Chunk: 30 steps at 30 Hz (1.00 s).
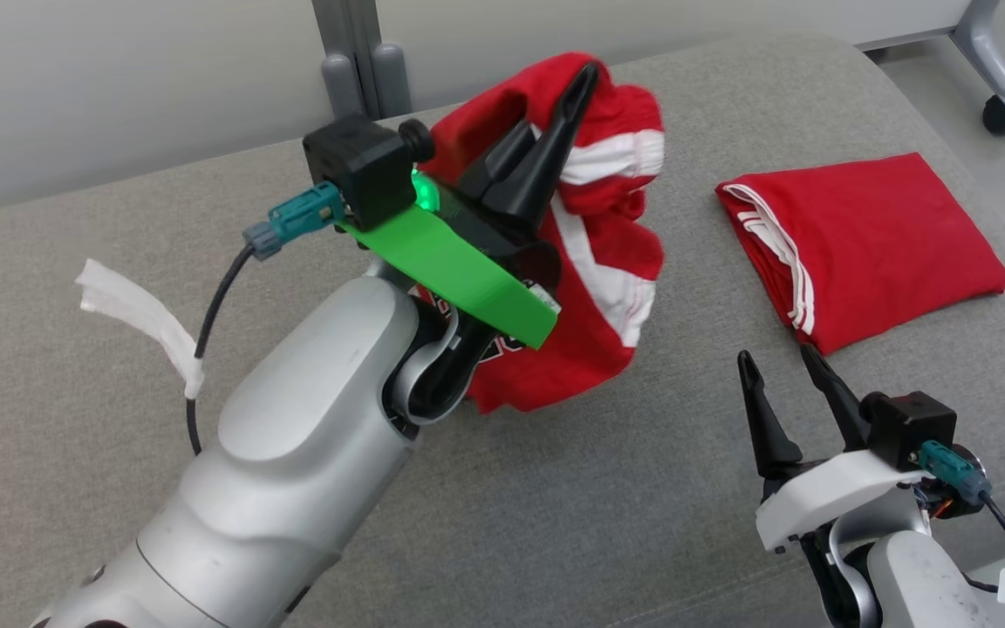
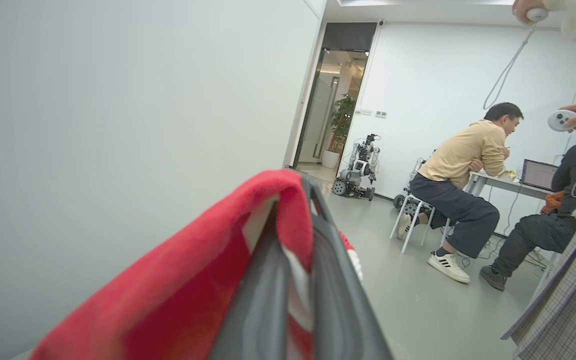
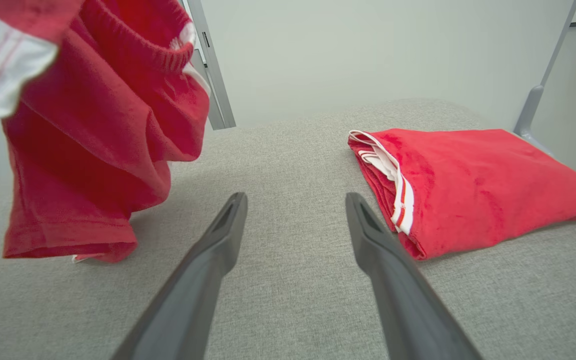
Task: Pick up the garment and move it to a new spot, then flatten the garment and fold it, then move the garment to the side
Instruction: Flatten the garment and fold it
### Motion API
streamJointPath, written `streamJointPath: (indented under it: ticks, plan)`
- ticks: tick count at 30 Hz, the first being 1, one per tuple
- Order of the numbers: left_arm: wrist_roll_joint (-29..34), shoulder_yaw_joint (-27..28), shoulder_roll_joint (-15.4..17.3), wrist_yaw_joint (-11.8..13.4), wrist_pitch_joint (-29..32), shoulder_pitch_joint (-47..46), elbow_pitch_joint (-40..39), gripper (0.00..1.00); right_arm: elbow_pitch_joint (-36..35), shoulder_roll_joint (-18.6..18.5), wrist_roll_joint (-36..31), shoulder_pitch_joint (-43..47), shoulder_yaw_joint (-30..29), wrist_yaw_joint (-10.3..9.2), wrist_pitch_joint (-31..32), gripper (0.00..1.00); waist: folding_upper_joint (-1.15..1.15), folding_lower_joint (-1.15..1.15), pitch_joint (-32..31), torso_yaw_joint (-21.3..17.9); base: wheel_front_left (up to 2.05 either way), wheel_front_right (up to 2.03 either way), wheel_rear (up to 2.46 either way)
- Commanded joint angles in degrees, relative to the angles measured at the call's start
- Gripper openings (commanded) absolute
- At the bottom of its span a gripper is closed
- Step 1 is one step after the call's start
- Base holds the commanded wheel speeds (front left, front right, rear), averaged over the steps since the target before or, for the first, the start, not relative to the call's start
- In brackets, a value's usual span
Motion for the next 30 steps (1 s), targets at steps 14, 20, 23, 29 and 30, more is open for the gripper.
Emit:
streamJointPath:
  ticks: [14,20,23,29,30]
  plan:
    - [-2.0,7.8,6.8,2.2,-0.9,12.0,8.3,0.00,-0.7,0.1,0.6,0.8,0.5,-0.11,0.0,1.00,0.00,0.00,0.2,3.4,0.00,0.00,0.00]
    - [2.0,8.8,9.6,5.8,-0.9,14.9,21.8,0.00,-0.7,0.2,0.3,-0.1,0.5,-0.10,0.1,1.00,0.00,0.00,1.6,5.2,0.00,0.00,0.00]
    - [3.8,8.8,9.6,7.7,-0.9,14.1,26.3,1.00,-0.6,0.4,0.2,-0.5,0.6,-0.11,0.0,1.00,0.00,0.00,1.7,5.8,0.00,0.00,0.00]
    - [3.0,10.9,7.9,6.8,-0.9,12.7,30.7,1.00,0.1,0.5,0.3,-0.7,0.8,-0.10,-0.2,1.00,0.00,0.00,1.5,6.6,0.00,0.00,0.00]
    - [2.7,11.3,7.7,6.6,-0.9,12.1,31.0,1.00,0.1,0.5,0.2,-0.7,0.8,-0.11,-0.2,1.00,0.00,0.00,1.4,6.7,0.00,0.00,0.00]
